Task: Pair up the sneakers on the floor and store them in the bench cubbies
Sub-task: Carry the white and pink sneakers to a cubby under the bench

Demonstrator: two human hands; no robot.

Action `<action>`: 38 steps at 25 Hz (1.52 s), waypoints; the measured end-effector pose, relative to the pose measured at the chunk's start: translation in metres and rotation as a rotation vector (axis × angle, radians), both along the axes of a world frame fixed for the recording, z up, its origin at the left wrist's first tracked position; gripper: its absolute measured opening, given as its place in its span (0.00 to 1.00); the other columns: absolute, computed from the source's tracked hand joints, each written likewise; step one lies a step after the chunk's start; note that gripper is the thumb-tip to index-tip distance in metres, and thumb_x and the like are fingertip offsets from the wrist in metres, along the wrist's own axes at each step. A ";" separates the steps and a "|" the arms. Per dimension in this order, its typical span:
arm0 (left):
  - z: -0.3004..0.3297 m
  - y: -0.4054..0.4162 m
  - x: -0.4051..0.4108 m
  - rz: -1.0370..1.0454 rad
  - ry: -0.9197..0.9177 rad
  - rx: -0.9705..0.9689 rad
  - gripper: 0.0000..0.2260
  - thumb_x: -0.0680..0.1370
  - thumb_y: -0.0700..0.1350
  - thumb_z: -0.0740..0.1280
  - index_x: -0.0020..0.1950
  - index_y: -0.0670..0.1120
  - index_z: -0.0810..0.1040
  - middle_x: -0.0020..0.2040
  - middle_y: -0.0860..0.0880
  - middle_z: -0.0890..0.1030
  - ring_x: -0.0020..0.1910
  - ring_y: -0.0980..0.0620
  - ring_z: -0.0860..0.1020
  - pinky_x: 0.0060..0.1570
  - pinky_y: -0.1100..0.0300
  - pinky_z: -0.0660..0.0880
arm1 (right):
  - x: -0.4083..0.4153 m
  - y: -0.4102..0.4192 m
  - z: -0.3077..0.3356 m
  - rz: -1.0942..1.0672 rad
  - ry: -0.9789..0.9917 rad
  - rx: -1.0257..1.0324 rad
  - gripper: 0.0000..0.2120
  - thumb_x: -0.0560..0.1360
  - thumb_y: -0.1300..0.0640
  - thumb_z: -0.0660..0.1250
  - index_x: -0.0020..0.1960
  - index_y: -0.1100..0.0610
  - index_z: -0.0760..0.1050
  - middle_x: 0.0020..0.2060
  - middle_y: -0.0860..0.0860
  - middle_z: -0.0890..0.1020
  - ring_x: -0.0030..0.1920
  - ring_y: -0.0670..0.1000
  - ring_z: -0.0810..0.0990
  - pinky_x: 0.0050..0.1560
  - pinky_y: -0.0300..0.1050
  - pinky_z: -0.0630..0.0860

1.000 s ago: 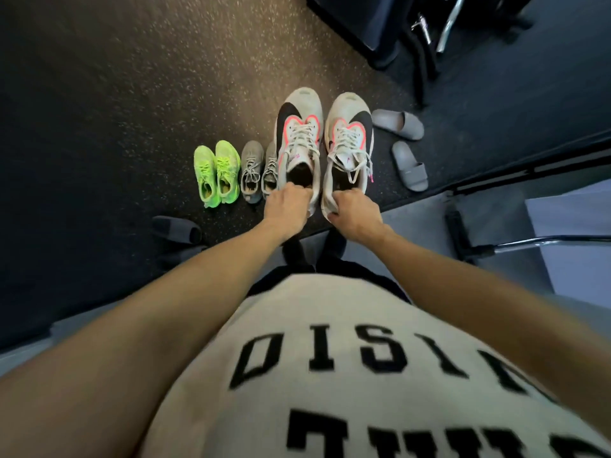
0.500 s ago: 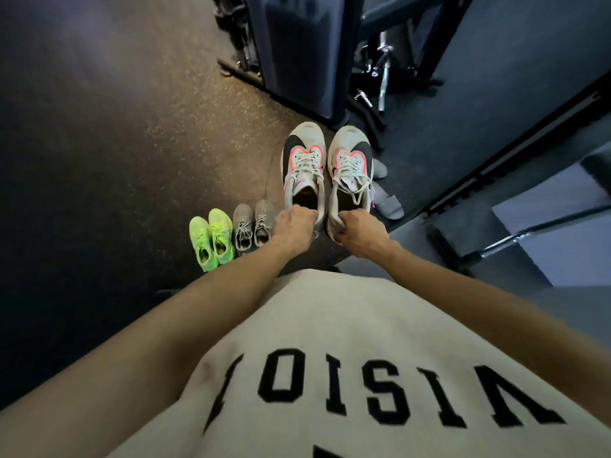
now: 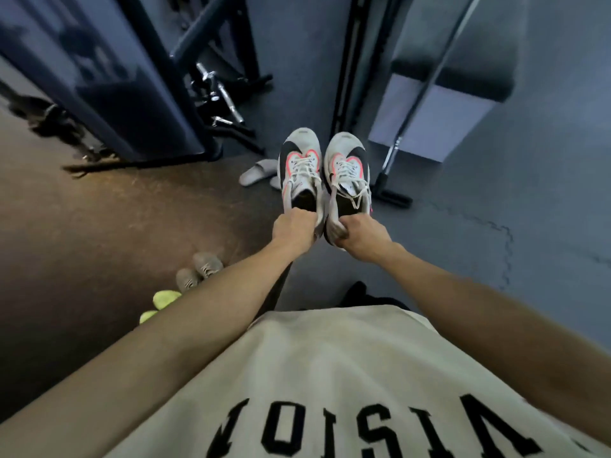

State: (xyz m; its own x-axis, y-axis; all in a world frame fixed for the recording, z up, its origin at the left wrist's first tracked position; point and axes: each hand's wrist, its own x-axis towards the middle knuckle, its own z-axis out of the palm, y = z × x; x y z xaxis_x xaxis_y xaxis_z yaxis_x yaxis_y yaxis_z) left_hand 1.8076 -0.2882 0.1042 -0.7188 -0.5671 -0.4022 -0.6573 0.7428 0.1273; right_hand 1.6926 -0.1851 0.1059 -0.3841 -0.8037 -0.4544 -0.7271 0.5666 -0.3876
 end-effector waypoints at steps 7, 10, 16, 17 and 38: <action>0.003 0.092 -0.085 -0.319 0.011 0.001 0.08 0.78 0.42 0.63 0.56 0.45 0.78 0.56 0.43 0.79 0.55 0.40 0.79 0.49 0.51 0.75 | -0.045 0.123 -0.004 -0.347 0.034 -0.008 0.05 0.72 0.56 0.66 0.40 0.55 0.70 0.46 0.55 0.79 0.47 0.59 0.78 0.42 0.48 0.73; 0.006 0.147 -0.122 -0.413 0.015 -0.017 0.09 0.78 0.41 0.63 0.56 0.45 0.78 0.56 0.42 0.79 0.55 0.40 0.78 0.50 0.51 0.75 | -0.071 0.183 -0.006 -0.446 0.047 -0.021 0.05 0.73 0.56 0.66 0.43 0.57 0.73 0.45 0.55 0.79 0.46 0.60 0.78 0.40 0.47 0.71; 0.000 0.282 -0.205 -0.477 0.016 0.005 0.07 0.79 0.44 0.63 0.55 0.47 0.78 0.55 0.43 0.79 0.55 0.41 0.79 0.49 0.53 0.74 | -0.139 0.325 -0.002 -0.532 0.058 -0.015 0.07 0.73 0.57 0.66 0.40 0.56 0.69 0.41 0.52 0.76 0.43 0.58 0.76 0.39 0.48 0.72; -0.002 0.306 -0.221 -0.484 0.019 0.014 0.06 0.79 0.44 0.63 0.54 0.48 0.78 0.55 0.44 0.80 0.54 0.41 0.79 0.48 0.53 0.74 | -0.152 0.350 -0.002 -0.543 0.061 -0.014 0.07 0.73 0.56 0.67 0.39 0.56 0.69 0.41 0.52 0.76 0.42 0.58 0.76 0.39 0.47 0.72; -0.027 0.398 -0.682 -0.696 0.010 0.022 0.05 0.77 0.43 0.66 0.52 0.47 0.79 0.52 0.44 0.79 0.51 0.40 0.80 0.46 0.52 0.75 | -0.584 0.451 -0.020 -0.792 -0.027 -0.030 0.17 0.72 0.56 0.67 0.30 0.52 0.62 0.37 0.51 0.75 0.40 0.56 0.74 0.38 0.46 0.69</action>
State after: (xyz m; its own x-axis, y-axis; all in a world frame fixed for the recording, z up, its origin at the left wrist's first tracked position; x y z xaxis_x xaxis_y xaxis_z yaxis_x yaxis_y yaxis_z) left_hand 1.1254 0.1097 0.0774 -0.9161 0.0350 -0.3995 -0.0280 0.9882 0.1507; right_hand 1.1081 0.2657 0.0858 -0.8359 -0.3075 -0.4546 -0.1015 0.9006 -0.4227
